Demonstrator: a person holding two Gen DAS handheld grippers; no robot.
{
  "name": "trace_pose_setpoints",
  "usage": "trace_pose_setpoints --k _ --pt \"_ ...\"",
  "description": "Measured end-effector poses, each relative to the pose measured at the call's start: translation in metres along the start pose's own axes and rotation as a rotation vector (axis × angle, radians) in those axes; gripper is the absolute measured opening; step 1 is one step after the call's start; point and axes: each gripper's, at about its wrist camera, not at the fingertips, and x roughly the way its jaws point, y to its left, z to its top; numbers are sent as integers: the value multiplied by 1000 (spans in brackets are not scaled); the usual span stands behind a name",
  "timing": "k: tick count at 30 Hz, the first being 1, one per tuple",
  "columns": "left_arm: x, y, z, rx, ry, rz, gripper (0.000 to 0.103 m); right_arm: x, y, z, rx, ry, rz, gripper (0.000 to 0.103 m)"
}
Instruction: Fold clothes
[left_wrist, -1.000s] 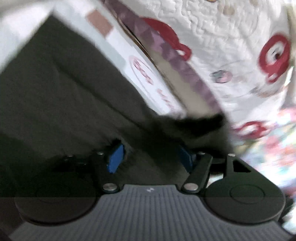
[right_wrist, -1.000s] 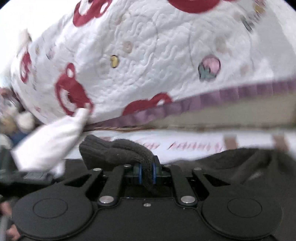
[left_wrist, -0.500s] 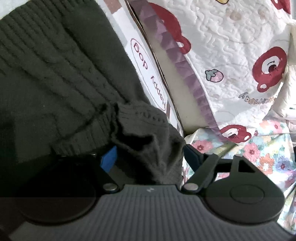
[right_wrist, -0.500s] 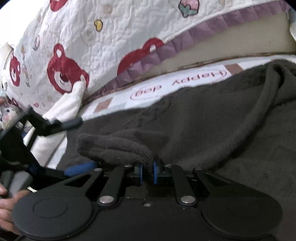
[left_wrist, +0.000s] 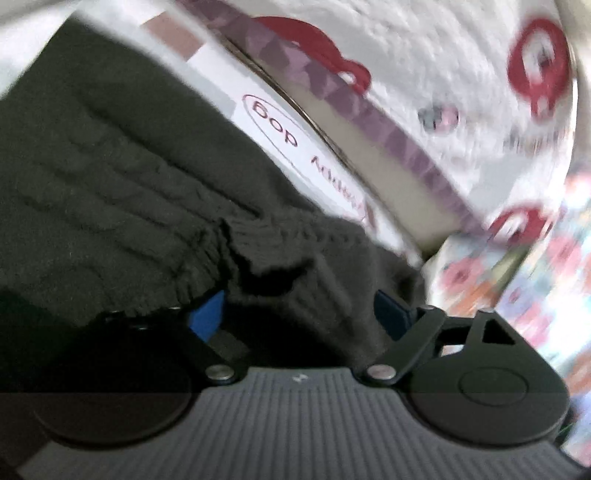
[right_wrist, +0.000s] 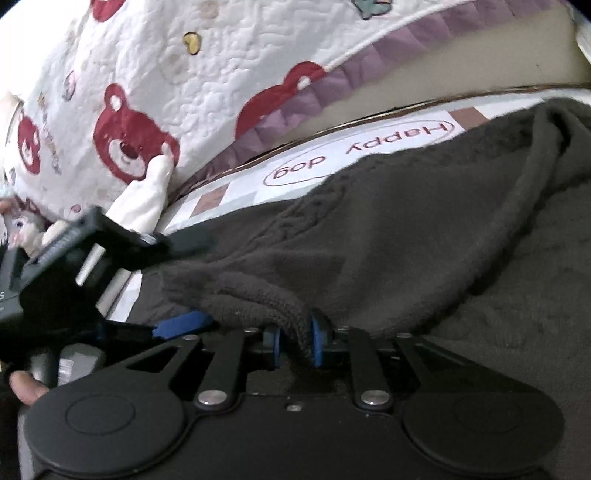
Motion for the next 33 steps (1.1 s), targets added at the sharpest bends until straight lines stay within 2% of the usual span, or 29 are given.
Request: trace_pose_setpoints --k 1,2,3,6,8,9,10,14,16,18,21,23,29,33 --pt "1 -5 -1 66 12 27 36 -2 1 1 -5 1 2 22" --pt "6 -9 -2 120 42 25 10 -2 0 2 -3 12 2 22" --pt "10 -13 -3 164 67 22 10 -2 -2 3 -1 22 3 22" --pt "5 -13 -2 142 38 -27 10 -7 -12 8 38 42 21 22" --pt "0 -20 0 207 6 -9 10 -20 -22 19 61 46 42 31" --pt "-1 -24 0 249 1 16 10 -28 -27 27 64 43 35 44" --pt "-2 -27 0 288 -4 40 10 -38 -33 36 73 26 1 53" --pt "2 -26 -1 290 12 68 10 -70 -63 88 166 -35 -128 56" --pt "3 -27 -3 313 16 90 10 -72 -83 121 255 -29 -141 57" --pt "5 -30 -5 350 15 117 10 -55 -104 156 361 70 -137 60" --pt "7 -28 -7 349 23 127 10 -14 -143 181 692 196 5 60" --pt "7 -22 -6 320 26 123 10 13 -161 185 864 259 3 60" --pt "7 -15 -2 261 29 97 10 71 -162 221 640 322 -361 60" --pt "9 -12 -1 235 41 88 10 89 -162 231 564 327 -467 60"
